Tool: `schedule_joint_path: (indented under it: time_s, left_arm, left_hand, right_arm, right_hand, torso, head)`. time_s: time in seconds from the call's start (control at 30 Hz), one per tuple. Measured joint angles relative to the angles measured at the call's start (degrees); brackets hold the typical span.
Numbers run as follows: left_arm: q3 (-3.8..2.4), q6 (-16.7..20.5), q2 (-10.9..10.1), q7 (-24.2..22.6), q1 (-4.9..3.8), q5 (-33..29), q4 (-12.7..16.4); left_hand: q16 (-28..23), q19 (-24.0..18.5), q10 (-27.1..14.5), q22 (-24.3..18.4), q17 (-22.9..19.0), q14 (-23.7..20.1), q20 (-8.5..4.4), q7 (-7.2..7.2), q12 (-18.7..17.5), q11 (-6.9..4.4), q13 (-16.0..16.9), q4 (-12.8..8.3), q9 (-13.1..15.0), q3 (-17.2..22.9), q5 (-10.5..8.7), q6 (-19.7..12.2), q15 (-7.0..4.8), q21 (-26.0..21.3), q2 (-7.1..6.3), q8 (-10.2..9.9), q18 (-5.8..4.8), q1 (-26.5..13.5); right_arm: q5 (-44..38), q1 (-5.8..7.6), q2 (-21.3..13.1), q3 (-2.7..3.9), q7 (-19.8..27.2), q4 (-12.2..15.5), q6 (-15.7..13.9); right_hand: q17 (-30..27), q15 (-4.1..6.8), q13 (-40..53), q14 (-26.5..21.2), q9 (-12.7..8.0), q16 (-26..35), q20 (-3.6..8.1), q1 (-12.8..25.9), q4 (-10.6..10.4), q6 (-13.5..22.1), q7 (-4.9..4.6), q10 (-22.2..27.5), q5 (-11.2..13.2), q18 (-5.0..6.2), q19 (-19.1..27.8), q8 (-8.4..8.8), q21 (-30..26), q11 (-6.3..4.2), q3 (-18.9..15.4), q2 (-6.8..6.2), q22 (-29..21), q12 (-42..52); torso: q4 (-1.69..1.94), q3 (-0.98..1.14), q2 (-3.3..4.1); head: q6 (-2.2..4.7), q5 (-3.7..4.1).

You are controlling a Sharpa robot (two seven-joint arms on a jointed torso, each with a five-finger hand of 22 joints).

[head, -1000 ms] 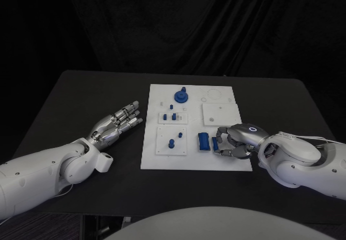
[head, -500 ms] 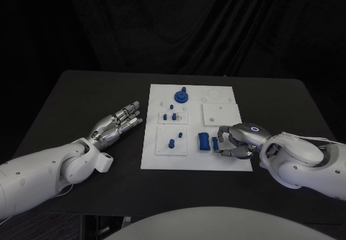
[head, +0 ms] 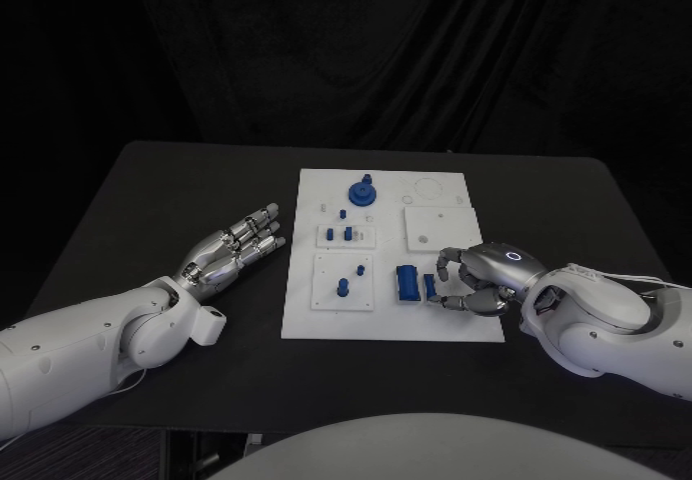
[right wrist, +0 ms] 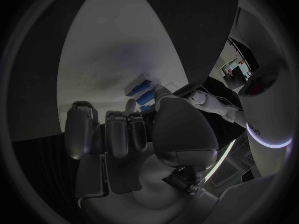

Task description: Assemble the parts on the task board

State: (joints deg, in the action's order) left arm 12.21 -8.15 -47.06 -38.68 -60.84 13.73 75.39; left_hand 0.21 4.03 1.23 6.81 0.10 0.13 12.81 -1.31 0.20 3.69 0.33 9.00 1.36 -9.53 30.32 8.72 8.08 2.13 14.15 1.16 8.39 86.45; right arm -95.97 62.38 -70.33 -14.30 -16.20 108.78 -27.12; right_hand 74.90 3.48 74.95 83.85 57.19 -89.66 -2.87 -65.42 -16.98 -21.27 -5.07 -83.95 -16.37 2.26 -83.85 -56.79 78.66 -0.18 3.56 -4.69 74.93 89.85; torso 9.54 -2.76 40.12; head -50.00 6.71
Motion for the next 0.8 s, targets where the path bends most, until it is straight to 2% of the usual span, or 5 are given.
schedule_joint_path:
  time_s: [0.27, 0.4, 0.53, 0.8]
  left_arm:
    - [0.0, 0.0, 0.0, 0.0, 0.05, 0.0, 0.0]
    - [0.0, 0.0, 0.0, 0.0, 0.06, 0.0, 0.0]
    - [0.0, 0.0, 0.1, 0.0, 0.07, 0.0, 0.0]
    - [0.0, -0.1, 0.1, 0.1, 0.1, 0.0, -0.1]
  left_hand:
    - [0.0, 0.0, 0.0, 0.0, 0.0, 0.0, 0.0, 0.0, 0.0, 0.0, 0.0, 0.0, 0.0, 0.0, 0.0, 0.0, 0.0, 0.0, 0.23, 0.0, 0.0, -0.2]
    - [0.0, 0.0, 0.0, 0.0, 0.0, 0.0, 0.0, 0.0, 0.0, 0.0, 0.0, 0.0, 0.0, 0.0, 0.0, 0.0, 0.0, 0.0, 0.23, 0.0, 0.0, -0.2]
    - [0.0, 0.0, 0.0, 0.0, 0.0, 0.0, 0.0, 0.0, 0.0, 0.0, 0.0, 0.0, 0.0, 0.0, 0.0, 0.0, 0.0, 0.0, 0.23, 0.0, 0.0, -0.2]
    - [0.0, 0.0, 0.0, 0.0, 0.0, 0.0, 0.0, 0.0, 0.0, 0.0, 0.0, 0.0, 0.0, 0.0, 0.0, 0.0, 0.0, 0.0, 0.23, 0.0, 0.0, -0.2]
  right_arm:
    - [0.0, 0.0, 0.3, 0.0, 0.1, -0.6, -0.1]
    - [0.0, 0.0, 0.5, 0.0, 0.0, -0.8, 0.1]
    - [0.0, 0.0, 0.8, 0.0, 0.0, -1.1, 0.4]
    - [0.0, 0.0, 1.4, 0.0, -0.2, -1.7, 1.0]
  right_hand:
    - [0.0, 0.0, 0.0, 0.0, -0.3, 0.0, 0.0, 0.5, 0.5, -0.2, 0.2, 0.0, 0.0, 0.0, 0.0, -0.25, 0.0, -0.01, 0.4, 0.56, 0.0, 0.0]
    - [0.0, 0.0, 0.0, 0.0, -0.6, 0.0, 0.0, -0.5, 0.6, -0.2, 0.2, 0.0, 0.0, 0.0, 0.0, -0.5, 0.0, -0.01, 0.9, 1.31, 0.0, 0.0]
    - [0.0, 0.0, 0.0, 0.0, -1.1, 0.0, 0.0, -3.8, 1.2, -0.2, 0.2, 0.0, 0.0, 0.0, 0.0, -0.96, 0.0, -0.01, 1.7, 1.06, 0.0, 0.0]
    - [0.0, 0.0, 0.0, 0.0, -1.3, 0.0, 0.0, -4.7, 1.3, -0.2, 0.2, 0.0, 0.0, 0.0, 0.0, -0.96, 0.0, -0.01, 1.8, 1.09, 0.0, 0.0]
  torso:
    - [0.02, -0.03, 0.0]
    - [0.05, -0.04, 0.0]
    - [0.08, -0.06, 0.0]
    - [0.09, -0.1, 0.0]
  head:
    - [0.0, 0.02]
    - [0.0, 0.05]
    - [0.0, 0.1]
    - [0.0, -0.01]
